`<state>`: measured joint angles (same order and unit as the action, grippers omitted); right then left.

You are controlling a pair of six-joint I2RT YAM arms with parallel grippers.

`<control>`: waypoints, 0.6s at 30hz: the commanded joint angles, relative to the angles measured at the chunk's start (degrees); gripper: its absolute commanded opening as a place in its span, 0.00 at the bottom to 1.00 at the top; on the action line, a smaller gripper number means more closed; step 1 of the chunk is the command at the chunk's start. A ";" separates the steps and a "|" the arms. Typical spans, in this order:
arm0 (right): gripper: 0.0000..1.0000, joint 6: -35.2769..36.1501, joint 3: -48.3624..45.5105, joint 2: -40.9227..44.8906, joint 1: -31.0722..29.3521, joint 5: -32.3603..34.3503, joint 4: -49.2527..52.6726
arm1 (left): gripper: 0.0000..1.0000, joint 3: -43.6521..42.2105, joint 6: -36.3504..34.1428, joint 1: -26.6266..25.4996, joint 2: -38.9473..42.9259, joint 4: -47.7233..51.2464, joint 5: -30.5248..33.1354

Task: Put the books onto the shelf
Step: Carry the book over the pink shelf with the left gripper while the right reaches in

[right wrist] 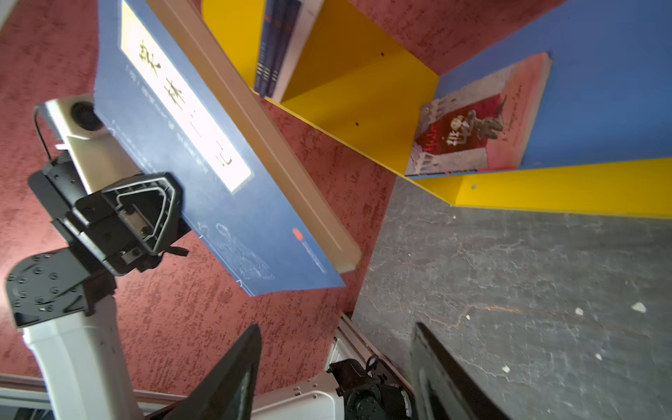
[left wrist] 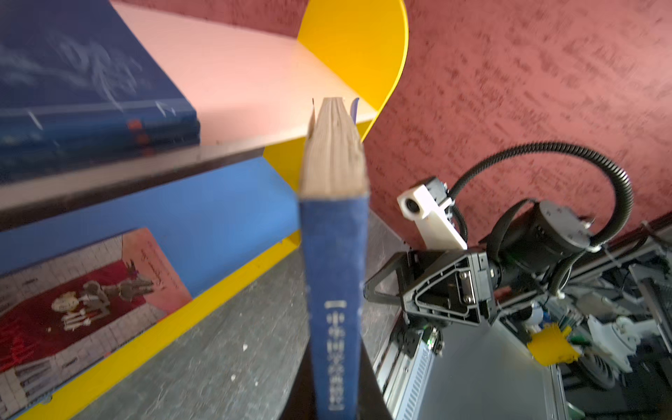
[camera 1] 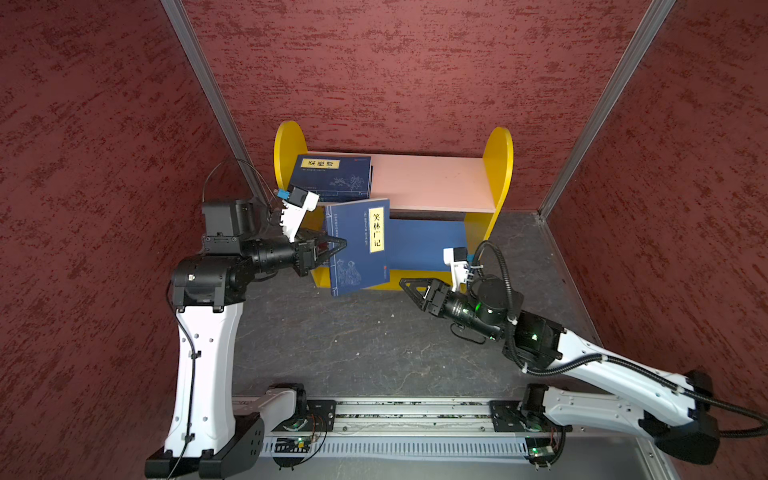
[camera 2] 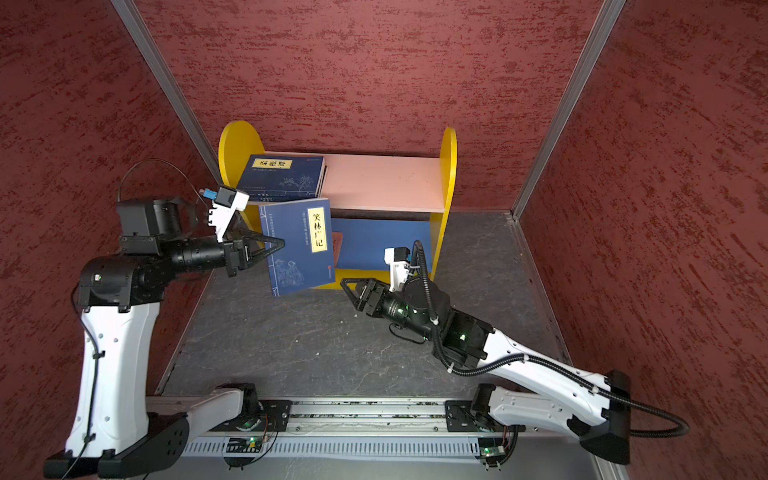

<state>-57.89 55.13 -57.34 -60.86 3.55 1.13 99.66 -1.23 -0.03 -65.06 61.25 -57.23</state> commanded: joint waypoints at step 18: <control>0.82 4.49 26.40 -22.70 5.58 -9.49 -18.34 | 0.00 -4.39 56.52 -0.06 3.51 -46.46 21.72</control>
<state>-52.05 77.91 -77.43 -57.04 -1.58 -11.92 95.68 48.80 -0.05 -63.40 21.12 -39.57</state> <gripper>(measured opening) 0.815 0.106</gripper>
